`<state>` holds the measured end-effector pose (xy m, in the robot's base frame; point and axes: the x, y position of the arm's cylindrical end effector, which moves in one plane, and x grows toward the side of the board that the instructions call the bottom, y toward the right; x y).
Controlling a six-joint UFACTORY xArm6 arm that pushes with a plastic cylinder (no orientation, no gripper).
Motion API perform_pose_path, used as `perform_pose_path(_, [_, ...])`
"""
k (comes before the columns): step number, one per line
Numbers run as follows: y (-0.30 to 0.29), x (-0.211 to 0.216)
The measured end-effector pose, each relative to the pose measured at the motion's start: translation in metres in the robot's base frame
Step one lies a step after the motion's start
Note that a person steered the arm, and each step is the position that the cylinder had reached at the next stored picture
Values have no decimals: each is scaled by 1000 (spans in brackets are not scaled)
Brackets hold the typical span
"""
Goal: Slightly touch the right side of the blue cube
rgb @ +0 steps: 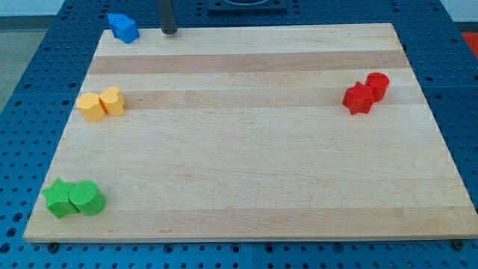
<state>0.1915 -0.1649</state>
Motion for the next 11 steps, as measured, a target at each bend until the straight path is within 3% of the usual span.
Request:
perform_pose_path(5, [-52, 2])
perform_pose_path(8, [-60, 56])
perform_pose_path(10, [-139, 64])
perform_pose_path(11, [-140, 51])
